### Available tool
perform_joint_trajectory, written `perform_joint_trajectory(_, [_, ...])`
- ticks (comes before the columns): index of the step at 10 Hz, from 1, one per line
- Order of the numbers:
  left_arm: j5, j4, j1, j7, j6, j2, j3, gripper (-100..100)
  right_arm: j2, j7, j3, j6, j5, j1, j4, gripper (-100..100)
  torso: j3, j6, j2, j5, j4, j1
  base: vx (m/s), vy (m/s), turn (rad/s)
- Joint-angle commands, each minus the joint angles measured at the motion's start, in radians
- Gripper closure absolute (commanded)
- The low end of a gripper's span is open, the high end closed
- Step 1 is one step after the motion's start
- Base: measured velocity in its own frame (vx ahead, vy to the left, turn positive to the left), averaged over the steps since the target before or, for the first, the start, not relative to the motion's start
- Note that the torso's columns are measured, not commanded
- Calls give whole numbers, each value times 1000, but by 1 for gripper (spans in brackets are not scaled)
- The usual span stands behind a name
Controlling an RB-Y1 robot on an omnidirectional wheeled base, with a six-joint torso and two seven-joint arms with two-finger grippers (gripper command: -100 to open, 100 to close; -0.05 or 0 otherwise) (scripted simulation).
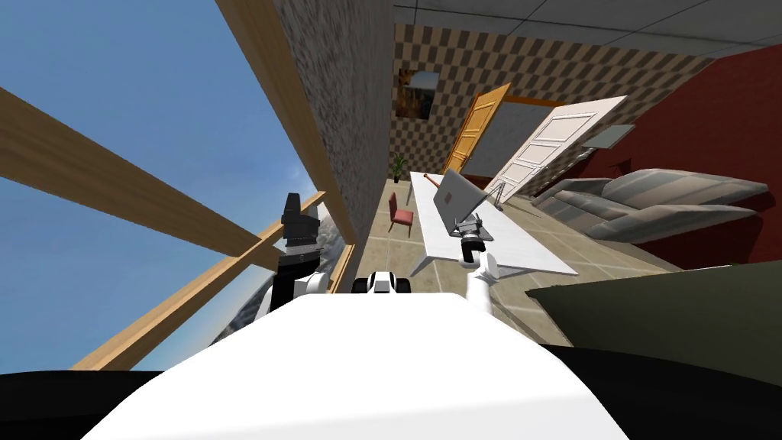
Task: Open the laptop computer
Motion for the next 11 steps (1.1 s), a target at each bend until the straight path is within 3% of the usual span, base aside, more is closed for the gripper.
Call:
perform_joint_trajectory(1, [0,0,0,0,0,0,0,0,51,45,-29,56,37,-55,9,-100,-2,1,-4,0,-1,-1,-133,-137,241])
perform_joint_trajectory(5, [0,0,0,0,0,0,0,0,131,115,-78,130,89,-141,28,-100,-5,0,-8,-1,-2,-1,-139,-122,257])
perform_joint_trajectory(6, [0,0,0,0,0,0,0,0,118,100,-69,118,81,-126,22,-100,-6,0,-9,0,-2,0,-51,-45,52])
perform_joint_trajectory(7, [0,0,1,0,0,0,0,0,91,80,-54,93,63,-98,18,100,-8,2,-12,1,-3,2,97,54,-329])
perform_joint_trajectory(8, [0,0,1,0,0,0,0,0,71,62,-41,75,50,-76,13,100,-9,7,-14,3,-3,4,171,134,-402])
perform_joint_trajectory(11, [0,0,1,0,0,0,0,0,11,10,-4,20,10,-12,-1,100,-9,-4,-14,0,-4,1,164,155,-261])
